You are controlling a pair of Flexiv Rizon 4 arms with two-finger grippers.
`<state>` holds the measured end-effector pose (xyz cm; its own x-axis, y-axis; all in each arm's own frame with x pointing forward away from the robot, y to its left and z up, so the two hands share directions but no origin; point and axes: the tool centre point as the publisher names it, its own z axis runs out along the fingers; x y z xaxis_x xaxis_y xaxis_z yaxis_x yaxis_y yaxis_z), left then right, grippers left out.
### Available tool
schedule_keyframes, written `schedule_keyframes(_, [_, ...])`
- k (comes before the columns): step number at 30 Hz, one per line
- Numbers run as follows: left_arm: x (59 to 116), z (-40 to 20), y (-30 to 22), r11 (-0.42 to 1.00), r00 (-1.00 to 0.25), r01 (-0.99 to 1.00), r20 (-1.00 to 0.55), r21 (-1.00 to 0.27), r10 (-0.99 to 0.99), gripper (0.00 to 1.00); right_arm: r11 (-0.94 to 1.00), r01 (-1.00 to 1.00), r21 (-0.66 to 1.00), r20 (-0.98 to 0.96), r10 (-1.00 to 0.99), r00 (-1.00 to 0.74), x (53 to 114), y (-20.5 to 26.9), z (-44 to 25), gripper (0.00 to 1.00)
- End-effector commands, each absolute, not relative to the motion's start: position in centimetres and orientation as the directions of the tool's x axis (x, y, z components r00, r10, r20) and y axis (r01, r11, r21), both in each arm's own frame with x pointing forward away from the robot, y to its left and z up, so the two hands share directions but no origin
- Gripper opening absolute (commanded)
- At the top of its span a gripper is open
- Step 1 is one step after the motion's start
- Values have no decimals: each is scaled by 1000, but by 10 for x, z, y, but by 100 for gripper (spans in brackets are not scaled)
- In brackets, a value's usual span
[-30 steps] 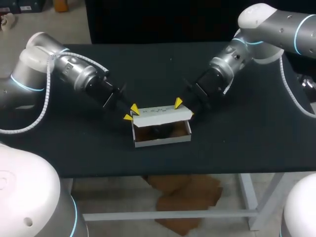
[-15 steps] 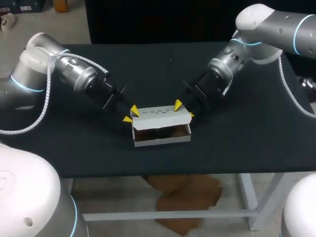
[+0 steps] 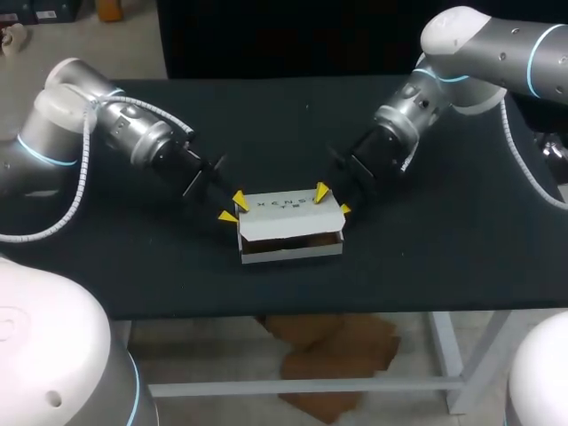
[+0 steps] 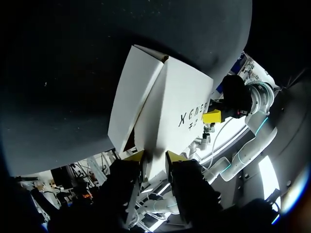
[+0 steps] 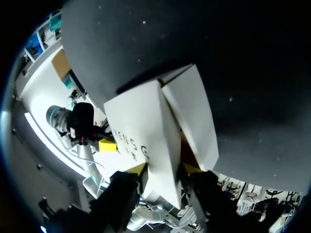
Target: Assemble the packaging by folding the flat box into shape, placing the metal phone stand inside, and closing the box properly
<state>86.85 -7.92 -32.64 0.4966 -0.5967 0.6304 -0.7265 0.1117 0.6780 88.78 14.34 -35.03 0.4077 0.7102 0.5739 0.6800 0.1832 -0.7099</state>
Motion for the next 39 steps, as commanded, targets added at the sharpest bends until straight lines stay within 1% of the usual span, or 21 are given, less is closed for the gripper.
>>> schedule_keyframes(1, [865, -322, -78, 102, 491, -735, 629, 671, -603, 31, 181, 683, -707, 571, 716, 402, 888, 145, -352, 47])
schedule_keyframes(3, [865, -322, -78, 100, 483, -740, 630, 665, -608, 35, 182, 684, -706, 571, 718, 399, 888, 145, -353, 47])
schedule_keyframes(4, [864, -321, -77, 99, 479, -744, 631, 661, -611, 39, 182, 685, -705, 571, 718, 397, 888, 146, -353, 47])
schedule_keyframes(6, [864, -320, -77, 95, 473, -750, 632, 654, -614, 42, 184, 686, -704, 571, 721, 393, 888, 146, -353, 47])
schedule_keyframes(16, [860, -305, -68, 72, 445, -788, 647, 611, -619, 47, 183, 700, -690, 578, 722, 381, 887, 147, -352, 47])
schedule_keyframes(22, [861, -290, -61, 57, 404, -828, 665, 557, -629, 49, 182, 704, -686, 580, 720, 380, 887, 146, -352, 47])
schedule_keyframes(24, [862, -283, -59, 59, 378, -846, 674, 530, -634, 53, 182, 704, -686, 580, 720, 380, 887, 146, -352, 48])
schedule_keyframes(26, [864, -275, -56, 70, 336, -868, 685, 492, -646, 61, 182, 704, -686, 580, 720, 380, 887, 146, -352, 49])
schedule_keyframes(27, [865, -270, -55, 93, 298, -879, 692, 467, -657, 68, 182, 704, -686, 580, 720, 380, 887, 146, -352, 49])
schedule_keyframes(29, [867, -259, -54, 123, 237, -899, 702, 421, -672, 87, 182, 704, -686, 580, 720, 380, 887, 146, -352, 49])
schedule_keyframes(30, [868, -253, -53, 163, 191, -902, 706, 401, -682, 95, 182, 704, -686, 580, 720, 380, 887, 146, -352, 49])
schedule_keyframes(31, [870, -249, -53, 199, 159, -900, 716, 389, -680, 100, 182, 704, -686, 580, 720, 380, 887, 146, -352, 49])
schedule_keyframes(33, [877, -240, -52, 258, 75, -902, 714, 346, -696, 100, 182, 704, -686, 580, 720, 380, 887, 146, -352, 49])
schedule_keyframes(36, [884, -229, -55, 393, -89, -871, 694, 293, -714, 100, 182, 704, -686, 580, 720, 380, 887, 146, -352, 49])
schedule_keyframes(37, [885, -226, -56, 457, -164, -849, 688, 266, -707, 100, 182, 704, -686, 580, 720, 380, 887, 146, -352, 48])
schedule_keyframes(38, [886, -222, -58, 476, -205, -848, 686, 232, -698, 100, 182, 704, -686, 580, 720, 380, 887, 146, -352, 48])
schedule_keyframes(39, [888, -219, -60, 525, -267, -826, 676, 208, -687, 100, 182, 704, -686, 580, 720, 380, 887, 146, -352, 48])
